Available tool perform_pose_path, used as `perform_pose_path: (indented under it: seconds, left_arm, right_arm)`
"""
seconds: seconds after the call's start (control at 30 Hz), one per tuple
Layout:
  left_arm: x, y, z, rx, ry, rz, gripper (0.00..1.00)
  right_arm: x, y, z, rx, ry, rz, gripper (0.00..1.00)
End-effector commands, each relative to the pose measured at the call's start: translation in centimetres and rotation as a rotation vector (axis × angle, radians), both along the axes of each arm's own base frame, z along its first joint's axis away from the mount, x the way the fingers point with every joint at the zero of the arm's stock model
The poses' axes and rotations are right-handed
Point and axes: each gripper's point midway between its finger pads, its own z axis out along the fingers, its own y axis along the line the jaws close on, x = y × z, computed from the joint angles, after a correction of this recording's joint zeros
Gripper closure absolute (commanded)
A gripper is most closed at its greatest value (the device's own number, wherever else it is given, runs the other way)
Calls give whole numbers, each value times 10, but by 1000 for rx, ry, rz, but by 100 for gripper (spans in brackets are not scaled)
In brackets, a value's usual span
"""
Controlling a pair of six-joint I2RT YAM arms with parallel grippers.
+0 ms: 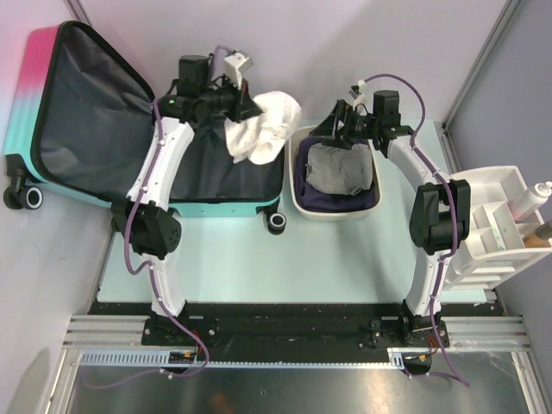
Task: Open, take out, and arrange the luggage
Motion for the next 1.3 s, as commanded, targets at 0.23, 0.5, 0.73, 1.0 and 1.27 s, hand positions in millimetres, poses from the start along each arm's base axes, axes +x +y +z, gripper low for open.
perform_pose_path:
  seconds: [0.23, 0.5, 0.73, 1.0, 1.27]
  left_arm:
    - [-25, -83, 40, -107, -67, -160, 100]
    - [20, -81, 108, -186, -312, -10, 100]
    - [-1, -144, 92, -145, -419, -141, 100]
    - [-29, -209, -101, 90, -164, -290, 90]
    - [-56, -214, -87, -13, -49, -358, 0]
  right_arm:
    - [6, -40, 33, 50, 31, -109, 0]
    - [18, -102, 36, -10, -16, -260, 0]
    - [20, -138, 48, -64, -84, -340, 0]
    - [21, -167, 48, -212, -165, -406, 0]
    - [13, -135, 18, -267, -136, -281, 0]
